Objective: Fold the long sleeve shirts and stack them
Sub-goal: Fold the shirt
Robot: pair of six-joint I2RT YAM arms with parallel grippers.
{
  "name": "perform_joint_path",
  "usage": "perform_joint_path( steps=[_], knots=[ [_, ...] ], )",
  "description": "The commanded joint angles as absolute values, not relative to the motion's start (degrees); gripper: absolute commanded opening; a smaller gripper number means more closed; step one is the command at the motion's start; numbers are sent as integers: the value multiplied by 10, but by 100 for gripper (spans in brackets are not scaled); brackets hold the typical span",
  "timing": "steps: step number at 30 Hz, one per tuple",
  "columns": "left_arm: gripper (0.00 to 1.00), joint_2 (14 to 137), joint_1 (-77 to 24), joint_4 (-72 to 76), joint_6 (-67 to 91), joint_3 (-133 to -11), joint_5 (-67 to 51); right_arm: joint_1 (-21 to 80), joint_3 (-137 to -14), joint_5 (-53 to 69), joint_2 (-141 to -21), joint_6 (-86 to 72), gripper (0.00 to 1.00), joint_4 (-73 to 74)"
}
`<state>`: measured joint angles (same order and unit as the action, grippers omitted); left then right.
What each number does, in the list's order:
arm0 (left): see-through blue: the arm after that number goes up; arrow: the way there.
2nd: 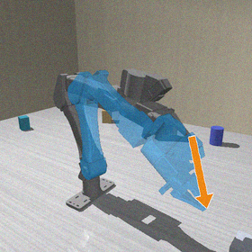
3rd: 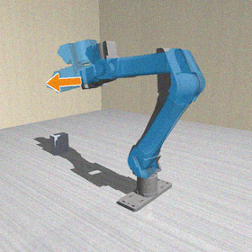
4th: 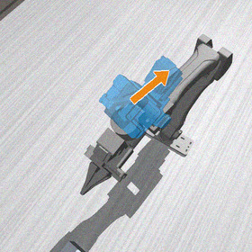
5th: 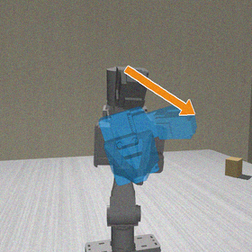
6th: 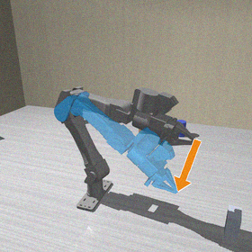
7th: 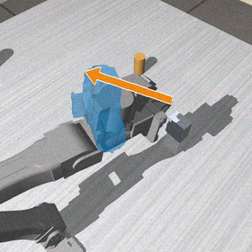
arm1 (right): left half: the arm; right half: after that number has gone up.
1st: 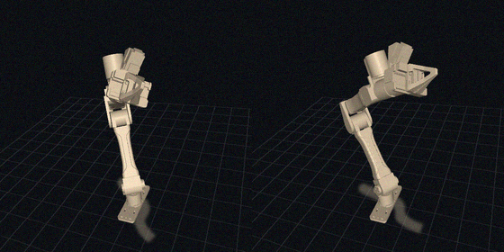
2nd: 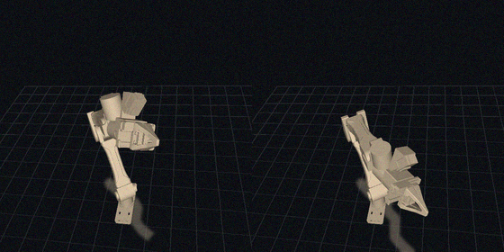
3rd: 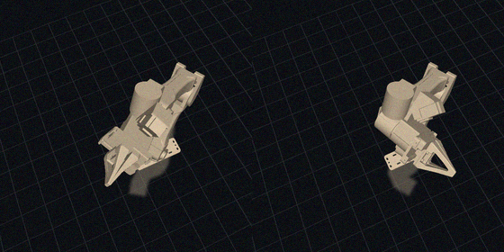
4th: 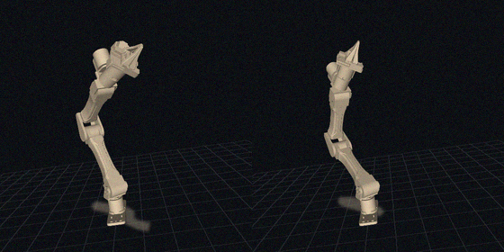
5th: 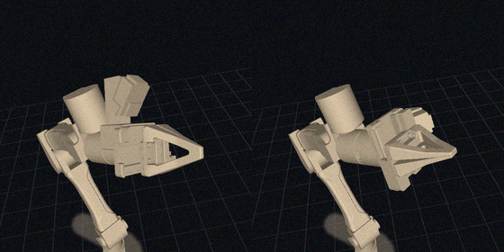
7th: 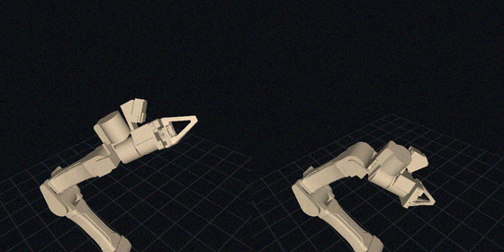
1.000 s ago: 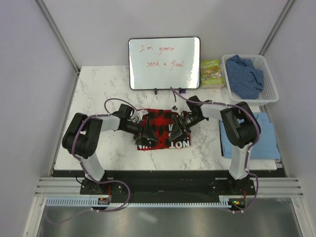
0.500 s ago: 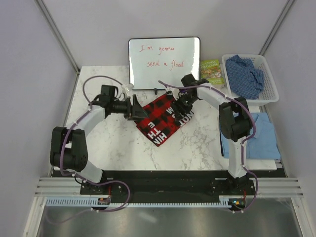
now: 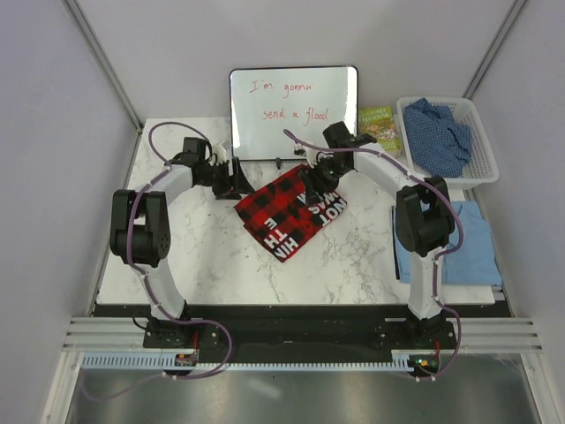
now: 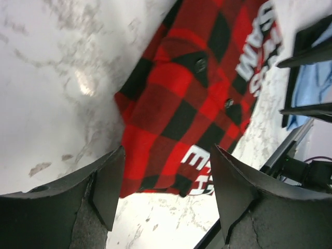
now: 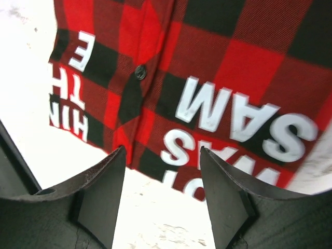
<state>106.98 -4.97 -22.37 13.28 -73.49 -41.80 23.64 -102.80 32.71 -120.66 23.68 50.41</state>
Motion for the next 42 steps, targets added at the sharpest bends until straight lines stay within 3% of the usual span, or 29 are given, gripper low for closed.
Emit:
perform_joint_path(
  steps=[1,6,8,16,19,21,22,28,34,36,42],
  knots=[
    [71,1080,-51,-269,82,-736,-390,236,-951,356,-1136,190,67,440],
    [69,1000,-13,-235,136,-649,-415,179,-991,368,-1182,178,66,446],
    [61,963,-1,-144,203,-595,-471,182,-986,365,-1190,185,61,446],
    [51,967,24,-113,283,-505,-525,187,-842,353,-1190,178,54,416],
    [34,979,39,-112,290,-500,-523,206,-774,376,-1158,172,53,416],
    [8,1002,51,-112,299,-502,-529,235,-726,389,-1132,167,53,422],
    [2,1010,54,-110,303,-502,-535,247,-710,401,-1124,162,54,422],
    [2,1034,57,-95,298,-515,-551,297,-682,540,-1072,154,57,432],
    [2,1041,57,-103,265,-563,-529,290,-905,504,-1081,183,66,462],
    [2,1048,54,-105,258,-579,-511,288,-1019,466,-1139,180,75,462],
    [2,1084,40,-108,250,-602,-505,292,-1254,444,-1315,130,81,424]
  ],
)
